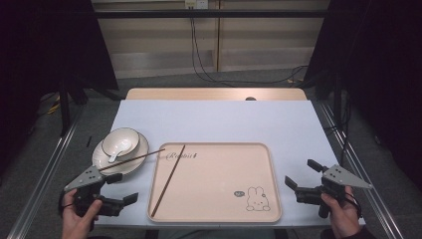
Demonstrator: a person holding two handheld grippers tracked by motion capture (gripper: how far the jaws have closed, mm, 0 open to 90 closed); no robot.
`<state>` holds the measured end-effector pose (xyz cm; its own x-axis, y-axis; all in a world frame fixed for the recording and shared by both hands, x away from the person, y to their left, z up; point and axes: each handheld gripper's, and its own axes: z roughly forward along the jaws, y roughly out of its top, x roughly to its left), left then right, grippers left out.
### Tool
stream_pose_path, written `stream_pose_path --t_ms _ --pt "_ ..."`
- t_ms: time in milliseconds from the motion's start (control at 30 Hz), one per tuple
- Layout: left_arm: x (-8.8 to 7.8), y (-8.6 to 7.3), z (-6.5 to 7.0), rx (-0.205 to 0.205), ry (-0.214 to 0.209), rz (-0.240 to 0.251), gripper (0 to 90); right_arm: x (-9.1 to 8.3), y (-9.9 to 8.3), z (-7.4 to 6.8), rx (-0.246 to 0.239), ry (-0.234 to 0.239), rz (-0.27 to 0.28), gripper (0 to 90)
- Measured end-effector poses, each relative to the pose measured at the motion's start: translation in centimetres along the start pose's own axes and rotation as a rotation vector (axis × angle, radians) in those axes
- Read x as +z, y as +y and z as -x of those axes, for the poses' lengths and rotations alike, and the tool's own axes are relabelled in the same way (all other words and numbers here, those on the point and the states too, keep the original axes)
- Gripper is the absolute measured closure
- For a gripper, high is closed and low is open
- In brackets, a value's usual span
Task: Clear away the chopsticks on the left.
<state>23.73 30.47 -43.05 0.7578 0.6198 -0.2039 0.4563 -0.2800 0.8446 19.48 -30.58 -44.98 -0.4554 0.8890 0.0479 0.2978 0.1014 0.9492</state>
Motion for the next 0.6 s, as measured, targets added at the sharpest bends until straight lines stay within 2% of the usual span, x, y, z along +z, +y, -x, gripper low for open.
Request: stream_pose_path --t_ms 67,100,167,233,267,367,500,600 --pt "-0.8 -0.2 -0.9 -0.018 0.041 0.007 3.6 0.0 0.0 0.0 -0.001 0.001 0.000 1.0" --pt "-1.1 -0.4 -1.2 -0.010 0.070 0.017 3.5 0.0 0.0 0.0 -0.004 0.001 0.001 1.0" --pt "-1.7 -0.7 -2.2 0.007 0.080 0.016 3.5 0.0 0.0 0.0 -0.003 0.001 0.001 0.9" --pt "-1.9 -0.9 -3.0 -0.009 0.079 0.025 4.5 0.0 0.0 0.0 -0.001 0.000 0.000 0.9" --pt "-2.1 -1.0 -3.3 -0.008 0.100 0.022 4.5 0.0 0.0 0.0 -0.001 -0.001 0.001 0.9" --pt "-2.6 -1.0 -4.5 0.000 0.084 0.002 5.7 0.0 0.0 0.0 0.002 -0.002 0.001 0.9" --pt "-3.2 -0.5 -5.7 -0.001 0.107 -0.024 8.6 0.1 0.0 0.0 0.001 -0.008 0.000 0.9" --pt "-3.4 0.0 -6.8 -0.014 0.085 -0.038 9.3 0.1 0.0 0.0 -0.001 -0.005 0.000 0.8"
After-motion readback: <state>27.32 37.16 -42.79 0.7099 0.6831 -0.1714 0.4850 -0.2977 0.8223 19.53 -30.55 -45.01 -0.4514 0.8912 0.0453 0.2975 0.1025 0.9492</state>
